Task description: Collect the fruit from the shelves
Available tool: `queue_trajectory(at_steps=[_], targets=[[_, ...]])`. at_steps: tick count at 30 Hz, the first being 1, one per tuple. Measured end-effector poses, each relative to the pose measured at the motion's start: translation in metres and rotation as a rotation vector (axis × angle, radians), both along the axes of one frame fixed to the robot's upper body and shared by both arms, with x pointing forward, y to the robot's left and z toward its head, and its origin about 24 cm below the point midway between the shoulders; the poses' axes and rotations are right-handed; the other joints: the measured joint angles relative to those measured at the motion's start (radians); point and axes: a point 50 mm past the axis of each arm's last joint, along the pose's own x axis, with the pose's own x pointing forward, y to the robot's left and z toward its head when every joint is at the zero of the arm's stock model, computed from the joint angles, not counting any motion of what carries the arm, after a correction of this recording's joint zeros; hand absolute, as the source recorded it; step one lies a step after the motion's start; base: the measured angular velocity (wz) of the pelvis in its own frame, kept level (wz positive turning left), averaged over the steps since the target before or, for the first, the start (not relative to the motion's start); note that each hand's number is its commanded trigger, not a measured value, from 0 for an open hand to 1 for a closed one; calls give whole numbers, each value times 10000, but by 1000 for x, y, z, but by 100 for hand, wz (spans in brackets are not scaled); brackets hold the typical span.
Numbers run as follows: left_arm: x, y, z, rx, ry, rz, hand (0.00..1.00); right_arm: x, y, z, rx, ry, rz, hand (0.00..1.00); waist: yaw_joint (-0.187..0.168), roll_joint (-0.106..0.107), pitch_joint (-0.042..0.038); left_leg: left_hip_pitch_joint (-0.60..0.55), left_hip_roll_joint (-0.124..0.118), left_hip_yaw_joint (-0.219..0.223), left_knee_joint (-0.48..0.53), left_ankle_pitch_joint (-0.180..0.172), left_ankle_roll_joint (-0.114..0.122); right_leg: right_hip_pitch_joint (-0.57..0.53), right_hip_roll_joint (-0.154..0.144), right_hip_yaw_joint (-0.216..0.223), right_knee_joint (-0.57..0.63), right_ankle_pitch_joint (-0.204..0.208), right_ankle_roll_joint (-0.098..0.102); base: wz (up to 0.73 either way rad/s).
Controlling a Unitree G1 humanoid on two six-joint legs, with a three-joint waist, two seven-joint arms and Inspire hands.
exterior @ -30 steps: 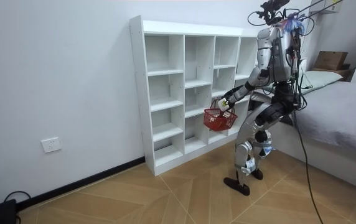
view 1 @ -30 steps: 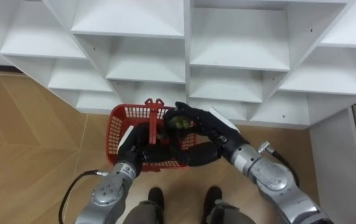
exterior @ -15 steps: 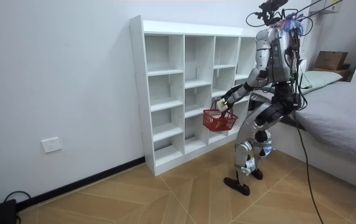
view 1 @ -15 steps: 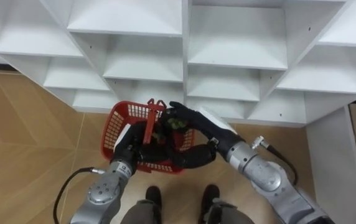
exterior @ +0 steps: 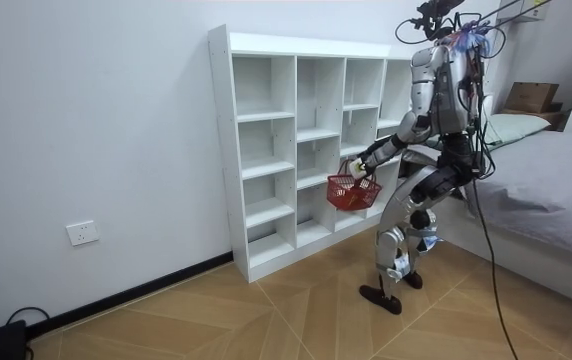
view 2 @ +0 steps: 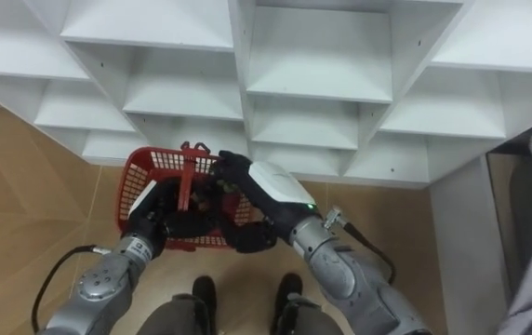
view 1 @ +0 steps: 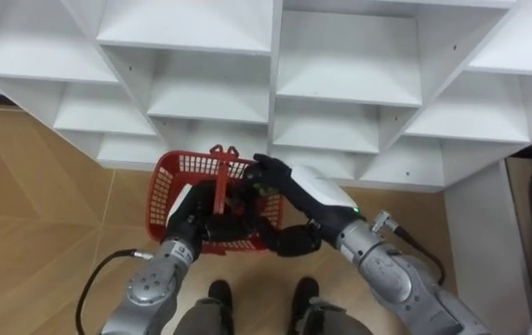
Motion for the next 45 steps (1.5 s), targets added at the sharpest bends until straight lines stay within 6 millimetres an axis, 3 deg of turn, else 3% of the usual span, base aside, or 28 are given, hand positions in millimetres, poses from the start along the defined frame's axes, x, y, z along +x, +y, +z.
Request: queue_trajectory(at_steps=[14, 45], targets=[[4, -12, 13, -557, -549, -595, 100, -5, -7, -10, -1635, -446, 20, 0, 210, -96, -30, 138, 195, 38, -18, 38, -92, 166, 215, 4, -158, 95, -110, -1], [4, -13, 13, -705, -544, -651, 100, -6, -4, -11, -1528, -85, 188, 0, 252, -124, -13, 135, 215, 36, -34, 47, -104, 149, 247, 23, -181, 96, -157, 0]])
